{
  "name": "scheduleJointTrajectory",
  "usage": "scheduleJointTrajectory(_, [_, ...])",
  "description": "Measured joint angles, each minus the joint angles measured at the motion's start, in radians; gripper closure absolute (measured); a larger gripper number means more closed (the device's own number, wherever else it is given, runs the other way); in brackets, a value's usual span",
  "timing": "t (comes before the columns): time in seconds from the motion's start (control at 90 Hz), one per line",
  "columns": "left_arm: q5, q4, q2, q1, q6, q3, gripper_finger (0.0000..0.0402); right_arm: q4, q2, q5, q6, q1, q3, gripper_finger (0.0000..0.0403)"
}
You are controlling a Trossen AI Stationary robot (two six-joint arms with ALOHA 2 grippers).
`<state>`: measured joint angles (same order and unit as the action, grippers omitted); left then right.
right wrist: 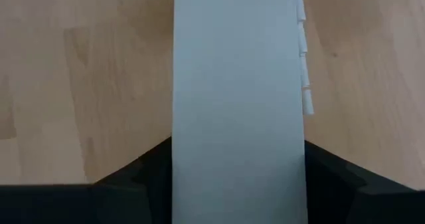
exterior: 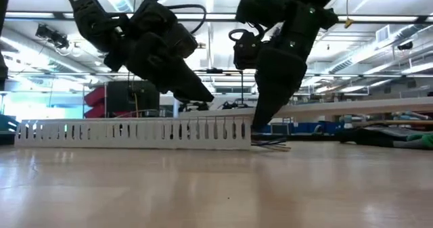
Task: Ziptie cables
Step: Close the white cable duct
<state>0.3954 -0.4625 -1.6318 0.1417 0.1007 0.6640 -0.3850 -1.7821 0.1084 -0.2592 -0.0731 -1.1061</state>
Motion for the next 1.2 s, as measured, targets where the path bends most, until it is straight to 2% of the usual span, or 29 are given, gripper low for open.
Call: scheduleJointTrajectory(1.2, [0.022, -0.01, 0.002, 0.0, -0.049, 0.002, 0.0323, 0.03, 0.0, -0.032, 0.09, 0.017, 0.001, 0.0174])
